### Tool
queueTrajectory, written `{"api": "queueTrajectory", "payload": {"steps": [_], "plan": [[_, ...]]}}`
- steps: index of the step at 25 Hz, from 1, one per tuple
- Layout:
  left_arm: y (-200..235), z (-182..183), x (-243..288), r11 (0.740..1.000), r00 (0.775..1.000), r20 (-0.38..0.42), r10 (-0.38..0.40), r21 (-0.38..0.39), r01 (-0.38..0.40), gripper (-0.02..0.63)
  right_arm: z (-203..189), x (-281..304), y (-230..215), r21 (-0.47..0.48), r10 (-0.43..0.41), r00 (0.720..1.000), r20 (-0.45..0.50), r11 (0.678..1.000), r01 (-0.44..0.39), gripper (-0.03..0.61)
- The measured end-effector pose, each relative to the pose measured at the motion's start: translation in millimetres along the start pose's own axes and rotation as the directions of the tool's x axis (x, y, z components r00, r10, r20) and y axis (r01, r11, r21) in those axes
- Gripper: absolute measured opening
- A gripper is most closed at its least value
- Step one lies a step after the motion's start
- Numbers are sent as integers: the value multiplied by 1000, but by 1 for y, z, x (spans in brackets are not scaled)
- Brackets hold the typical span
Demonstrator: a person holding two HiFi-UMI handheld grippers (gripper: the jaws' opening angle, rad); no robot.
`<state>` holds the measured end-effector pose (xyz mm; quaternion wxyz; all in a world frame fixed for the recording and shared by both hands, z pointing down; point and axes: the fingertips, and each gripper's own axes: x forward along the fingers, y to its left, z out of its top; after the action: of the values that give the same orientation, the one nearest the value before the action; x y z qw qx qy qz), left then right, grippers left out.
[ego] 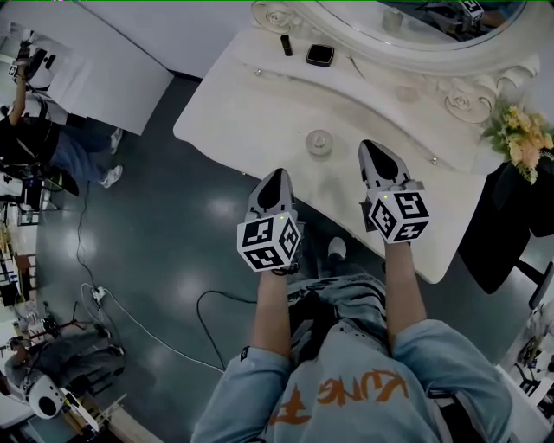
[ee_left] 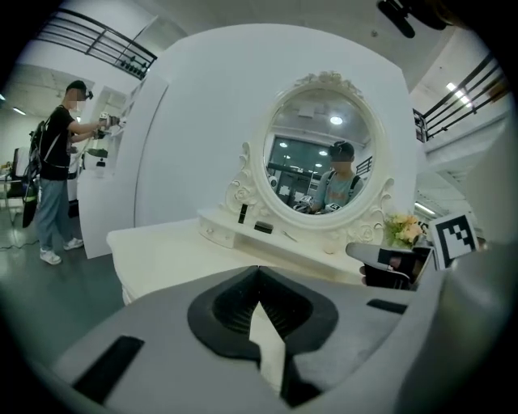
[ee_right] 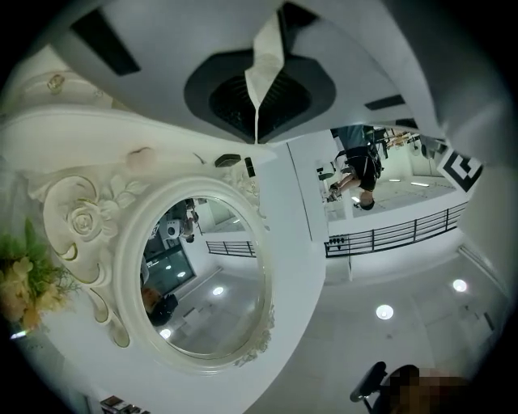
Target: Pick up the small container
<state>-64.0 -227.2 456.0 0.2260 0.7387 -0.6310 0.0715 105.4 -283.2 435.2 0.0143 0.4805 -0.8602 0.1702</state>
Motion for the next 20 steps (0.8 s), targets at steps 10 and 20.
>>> {"api": "queueTrajectory", "payload": {"steps": [10,20], "plan": [[0,-12,36,999,998,-59,-27,28,28,21,-9,19,0,-103,4,999,-37,995,-7,29],[24,-48,53,1000,987,-157,-26,-18,23,21,-57,48,22,-118,85,988,-133,988,-101,44]]}}
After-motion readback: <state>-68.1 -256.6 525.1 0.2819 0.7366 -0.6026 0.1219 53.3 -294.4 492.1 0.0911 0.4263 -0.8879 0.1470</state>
